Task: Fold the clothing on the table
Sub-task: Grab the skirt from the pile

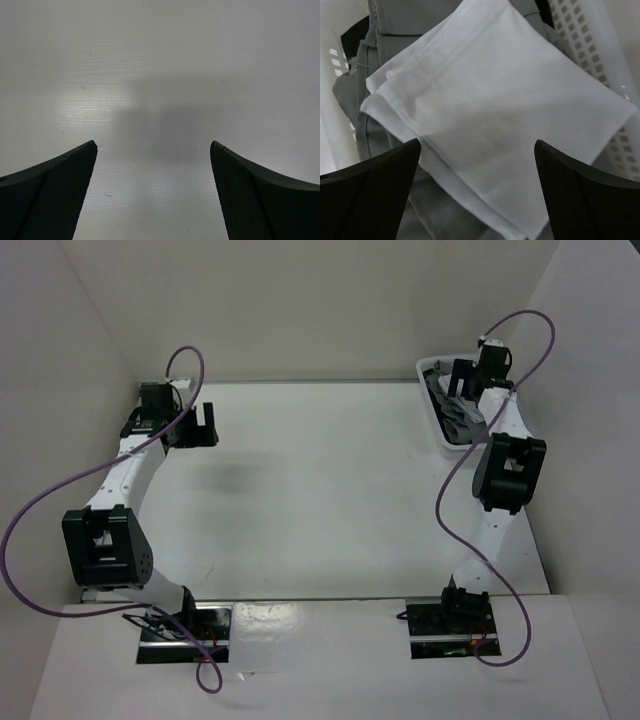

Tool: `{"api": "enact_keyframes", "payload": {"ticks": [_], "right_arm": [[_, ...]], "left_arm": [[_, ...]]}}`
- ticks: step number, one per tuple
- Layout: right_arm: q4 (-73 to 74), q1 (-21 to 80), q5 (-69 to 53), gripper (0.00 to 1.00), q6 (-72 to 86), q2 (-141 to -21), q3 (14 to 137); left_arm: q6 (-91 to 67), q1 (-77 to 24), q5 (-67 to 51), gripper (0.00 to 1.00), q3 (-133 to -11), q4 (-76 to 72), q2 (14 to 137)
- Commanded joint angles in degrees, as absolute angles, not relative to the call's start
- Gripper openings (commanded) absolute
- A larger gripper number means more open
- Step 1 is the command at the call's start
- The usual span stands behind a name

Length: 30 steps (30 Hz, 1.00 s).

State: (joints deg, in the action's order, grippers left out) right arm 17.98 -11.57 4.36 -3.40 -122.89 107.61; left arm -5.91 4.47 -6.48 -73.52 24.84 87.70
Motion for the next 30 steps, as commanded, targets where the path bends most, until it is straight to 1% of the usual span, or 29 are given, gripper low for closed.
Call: {"api": "enact_keyframes", "payload": {"ticks": [1, 3, 4, 6, 9, 11, 12, 13, 15, 16, 19, 22, 23, 25, 26, 28, 29, 30], "right_arm": [[20.6, -11.9, 2.4, 0.99, -3.0, -126.3, 114.3], [22.3, -11.9, 2.4, 0.99, -3.0, -128.0, 117.4], [22.8, -11.9, 1.9, 0.96, -3.0, -129.4, 118.0], [22.9, -11.9, 1.8, 0.94, -3.0, -129.9, 118.0], [22.9, -11.9, 1.8, 0.84, -3.0, -131.2, 118.0], [22.9, -11.9, 1.8, 0.68, -3.0, -131.8, 118.0], [22.9, -11.9, 2.5, 0.57, -3.0, -131.8, 118.6], [23.6, -11.9, 2.5, 0.29, -3.0, -132.4, 119.2], [24.5, -11.9, 3.0, 0.07, -3.0, -132.5, 119.8], [25.3, -11.9, 3.0, 0.00, -3.0, -132.5, 119.8], [25.8, -11.9, 1.2, 0.00, -3.0, -129.7, 119.1], [25.8, -11.9, -2.7, 0.00, -3.0, -121.7, 116.8], [26.4, -11.9, -6.7, 0.00, -3.0, -115.9, 116.8], [26.9, -11.9, -10.4, 0.00, -2.5, -109.7, 115.4], [27.8, -11.1, -13.5, 0.00, -2.5, -103.8, 115.4], [29.1, -9.4, -15.6, 0.00, -3.5, -98.3, 114.2], [29.8, -8.7, -17.7, 0.00, -3.5, -92.9, 113.3], [30.3, -8.1, -19.4, 0.00, -4.6, -90.3, 110.7]], "left_arm": [[-4.4, 4.8, -8.2, 1.00, -75.3, 22.8, 89.3], [-3.9, 4.8, -7.6, 1.00, -75.3, 22.8, 89.3], [-3.9, 4.8, -7.6, 1.00, -75.3, 22.8, 89.9], [-3.9, 4.8, -7.6, 1.00, -75.3, 22.8, 90.4], [-3.3, 4.8, -7.1, 1.00, -75.3, 22.8, 90.4], [-3.3, 4.8, -7.1, 1.00, -75.3, 22.8, 90.4], [-3.3, 4.8, -7.1, 1.00, -74.8, 22.8, 90.4], [-3.3, 4.8, -7.1, 1.00, -74.8, 22.8, 90.4], [-2.8, 4.8, -7.6, 1.00, -74.8, 22.8, 89.8], [-2.8, 4.8, -7.6, 1.00, -74.8, 22.8, 89.8], [-2.8, 4.8, -8.2, 1.00, -74.8, 23.3, 89.3], [-2.8, 4.8, -8.7, 1.00, -76.5, 25.3, 87.2], [-2.8, 4.8, -9.2, 1.00, -77.5, 25.8, 85.4], [-2.8, 4.8, -9.8, 1.00, -78.1, 26.5, 82.9], [-2.8, 4.8, -9.8, 1.00, -78.1, 26.5, 79.6], [-2.8, 4.8, -10.4, 1.00, -77.4, 26.5, 75.6], [-2.8, 4.8, -10.4, 1.00, -76.9, 25.8, 71.1], [-2.8, 4.8, -10.9, 1.00, -75.2, 25.8, 68.5]]}}
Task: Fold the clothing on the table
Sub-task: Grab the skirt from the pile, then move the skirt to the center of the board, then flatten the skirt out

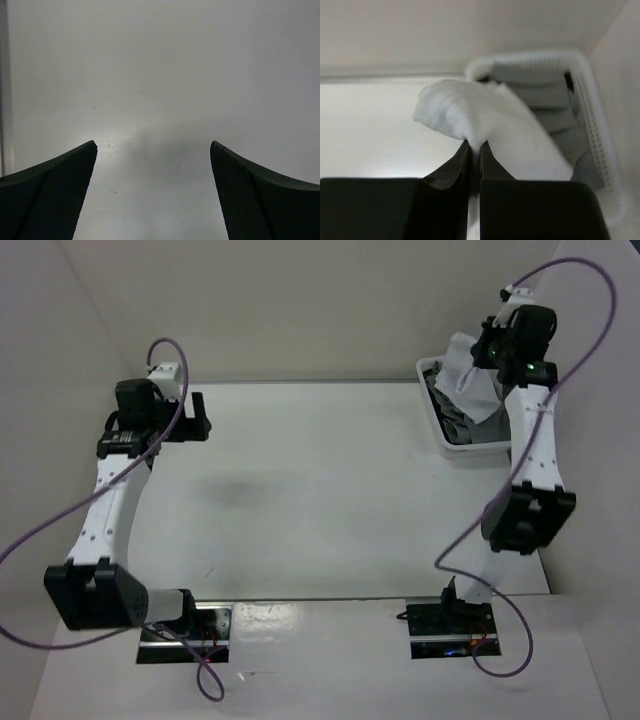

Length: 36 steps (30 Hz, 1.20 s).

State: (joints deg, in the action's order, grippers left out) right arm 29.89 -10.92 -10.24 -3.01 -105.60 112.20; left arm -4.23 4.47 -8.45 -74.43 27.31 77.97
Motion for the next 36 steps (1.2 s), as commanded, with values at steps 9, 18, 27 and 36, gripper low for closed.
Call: {"api": "enact_keyframes", "payload": {"ticks": [9, 18, 27, 36], "right_arm": [[37.3, 11.7, -21.1, 0.00, -8.9, -71.7, 93.4], [33.4, 12.8, -22.6, 0.48, -12.0, -72.3, 79.0], [25.5, 15.7, -4.2, 0.87, -14.4, -76.8, 72.5], [28.4, 33.9, 6.4, 0.86, -20.6, -85.2, 67.9]], "left_arm": [[-1.8, 4.8, -14.9, 1.00, -72.0, 29.3, 48.1], [-1.1, 4.8, -17.1, 1.00, -65.6, 30.8, 41.8], [4.5, 3.5, -24.1, 1.00, -66.2, 37.9, 56.2], [5.2, 2.8, -21.1, 1.00, -65.7, 37.8, 62.9]]}}
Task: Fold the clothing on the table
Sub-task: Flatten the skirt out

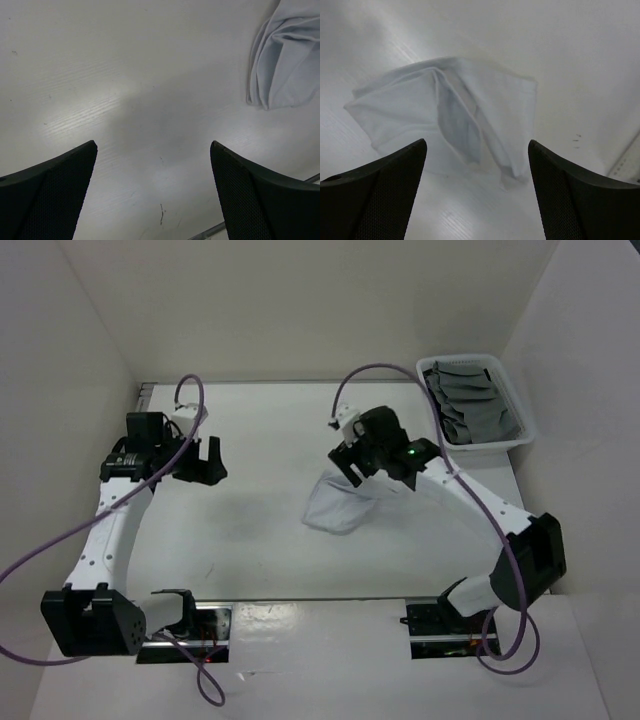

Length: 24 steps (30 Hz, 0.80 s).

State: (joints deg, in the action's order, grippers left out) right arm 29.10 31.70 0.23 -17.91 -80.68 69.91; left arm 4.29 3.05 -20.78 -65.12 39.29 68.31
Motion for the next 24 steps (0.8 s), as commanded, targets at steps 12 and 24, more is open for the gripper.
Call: {"api": "enact_keyframes", "payload": {"ticks": [12, 24], "right_arm": [[22.0, 33.9, 13.4, 0.24, -23.5, -90.4, 61.1], [40.2, 33.4, -14.6, 0.00, -23.1, -75.2, 84.3]], "left_arm": [[7.0, 2.8, -17.3, 1.00, -63.2, 37.2, 58.3], [7.6, 2.8, -16.3, 1.00, -63.8, 36.7, 52.5]]}}
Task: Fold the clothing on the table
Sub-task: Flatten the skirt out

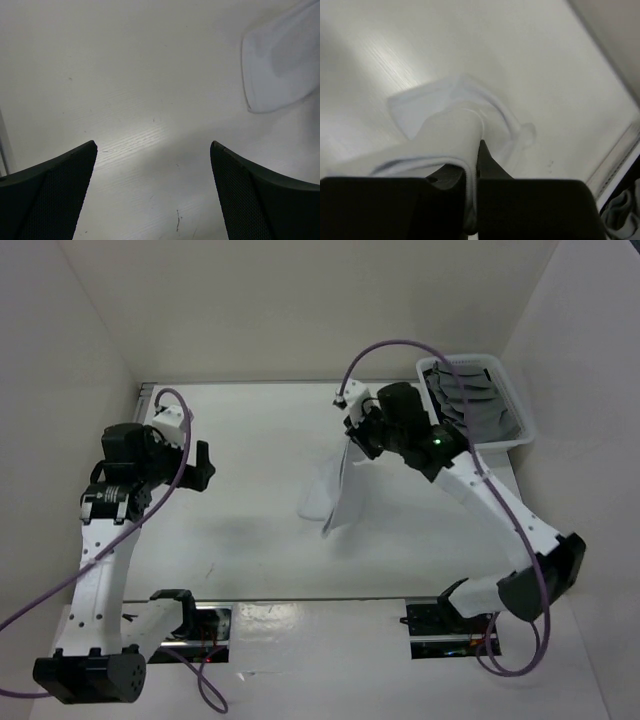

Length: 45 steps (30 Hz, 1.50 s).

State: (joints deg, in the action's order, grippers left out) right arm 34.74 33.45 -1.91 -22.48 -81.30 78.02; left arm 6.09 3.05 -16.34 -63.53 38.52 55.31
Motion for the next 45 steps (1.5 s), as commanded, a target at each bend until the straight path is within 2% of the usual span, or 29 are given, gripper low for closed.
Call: {"api": "enact_keyframes", "payload": {"ticks": [1, 6, 13, 19, 22, 24, 25, 29, 33, 35, 39, 42, 45], "right_arm": [[41.3, 33.4, -16.9, 0.00, -23.8, -73.6, 86.0], [49.0, 33.4, -32.3, 0.00, -28.6, -71.5, 89.6], [57.6, 33.4, -44.4, 0.00, -34.9, -72.9, 95.1], [73.5, 33.4, -53.2, 0.00, -46.6, -77.6, 109.4], [74.4, 33.4, -54.1, 0.00, -46.7, -76.6, 114.2], [72.9, 33.4, -52.6, 0.00, -45.0, -75.1, 114.2], [67.4, 33.4, -51.5, 0.00, -39.8, -74.4, 112.6], [48.1, 33.4, -42.3, 0.00, -24.8, -73.3, 97.1], [42.0, 34.0, -31.1, 0.00, -19.3, -85.8, 92.5], [42.0, 36.6, -26.3, 0.00, -17.8, -91.7, 94.8], [42.5, 42.1, -8.4, 0.00, -15.0, -105.8, 102.3], [43.1, 42.1, -3.7, 0.00, -11.8, -116.2, 113.5], [43.1, 40.5, 2.3, 0.00, -8.4, -124.1, 119.6]], "left_arm": [[7.6, 2.8, -16.3, 1.00, -63.8, 36.0, 51.9], [7.6, 2.8, -16.3, 1.00, -63.3, 34.2, 48.6], [8.2, 2.8, -18.4, 1.00, -61.0, 33.1, 44.1], [9.2, 2.8, -20.6, 1.00, -60.3, 33.1, 42.4], [9.8, 2.8, -21.4, 1.00, -60.3, 33.1, 42.4], [9.8, 2.8, -21.4, 1.00, -60.3, 33.1, 42.4], [9.1, 2.8, -21.9, 1.00, -60.3, 32.6, 42.4], [9.1, 2.8, -23.5, 1.00, -60.3, 32.6, 43.6], [9.1, 2.8, -23.6, 1.00, -59.7, 32.6, 44.7], [9.1, 2.3, -22.9, 1.00, -59.2, 32.6, 45.3], [10.2, 2.3, -21.3, 1.00, -59.2, 32.6, 45.9], [10.7, 2.3, -21.3, 1.00, -58.6, 33.1, 47.1], [11.2, 2.3, -23.5, 1.00, -58.0, 33.7, 48.3]]}}
